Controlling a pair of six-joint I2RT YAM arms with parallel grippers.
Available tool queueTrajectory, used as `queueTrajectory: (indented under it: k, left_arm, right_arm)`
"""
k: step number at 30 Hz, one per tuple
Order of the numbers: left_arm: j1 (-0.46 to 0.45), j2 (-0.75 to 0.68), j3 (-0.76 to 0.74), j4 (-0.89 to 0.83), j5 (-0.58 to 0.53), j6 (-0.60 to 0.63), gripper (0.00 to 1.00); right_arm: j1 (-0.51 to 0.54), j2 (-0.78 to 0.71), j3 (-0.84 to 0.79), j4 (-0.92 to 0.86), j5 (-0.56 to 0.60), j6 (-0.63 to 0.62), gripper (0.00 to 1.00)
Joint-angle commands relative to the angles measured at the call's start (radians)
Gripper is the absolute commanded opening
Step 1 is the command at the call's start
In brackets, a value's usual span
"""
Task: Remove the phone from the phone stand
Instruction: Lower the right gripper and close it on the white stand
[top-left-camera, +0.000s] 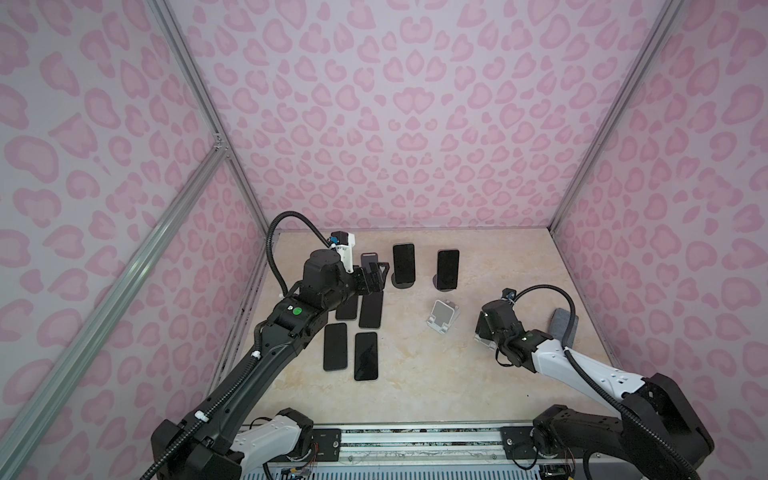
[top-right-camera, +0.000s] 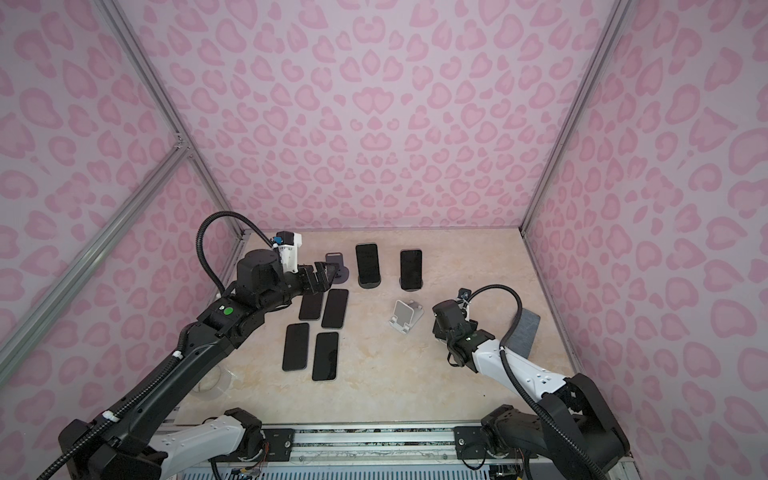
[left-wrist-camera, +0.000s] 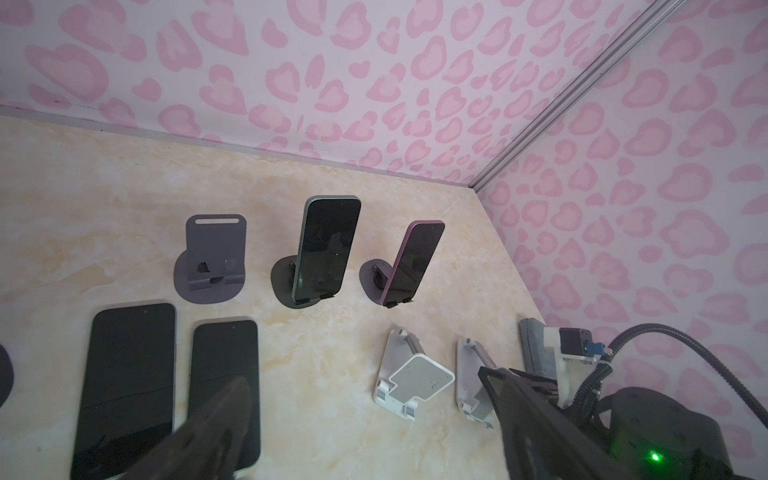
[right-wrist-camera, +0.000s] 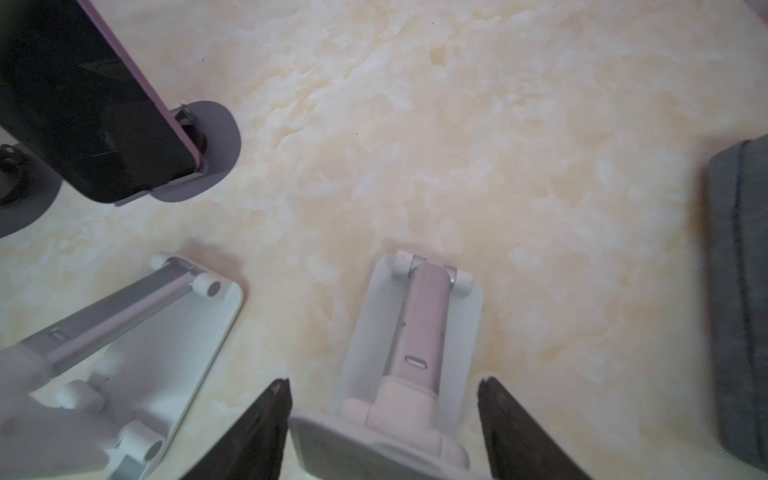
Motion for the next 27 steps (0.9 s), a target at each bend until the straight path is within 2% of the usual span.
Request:
queueTrajectory:
  k: [1,6,9,10,11,15,22,27]
  left_arm:
    - [0.002,-0.005,0.000,0.052,0.019,0.006,0.96]
    - [0.001,-0.002,0.000,0.055,0.033,0.004,0.96]
    - [0.002,0.001,-0.001,0.059,0.047,-0.006,0.96]
    - [0.002,0.003,-0.001,0.062,0.056,-0.009,0.96]
    - [0.003,0.006,0.000,0.062,0.061,-0.009,0.96]
    - [0.003,0.005,-0.001,0.061,0.060,-0.008,0.96]
    - [0.003,0.008,-0.003,0.064,0.072,-0.015,0.96]
    - [0.003,0.010,-0.006,0.068,0.072,-0.017,0.96]
  right_arm:
    - [-0.003,-0.016,0.021,-0.109,0.084,0.007,0.79]
    - [-0.003,-0.049,0.054,-0.208,0.138,0.048,0.87]
    - [-0.001,-0.059,0.072,-0.201,0.132,0.074,0.90]
    - [0.006,-0.051,0.079,-0.195,0.141,0.108,0.91]
    - [0.014,-0.036,0.087,-0.191,0.157,0.141,0.97]
    - [0.035,0.052,0.137,-0.209,0.177,0.221,0.98]
    - [0.099,0.195,0.228,-0.303,0.297,0.378,0.97]
    - [0.110,0.221,0.174,-0.254,0.271,0.439,0.84]
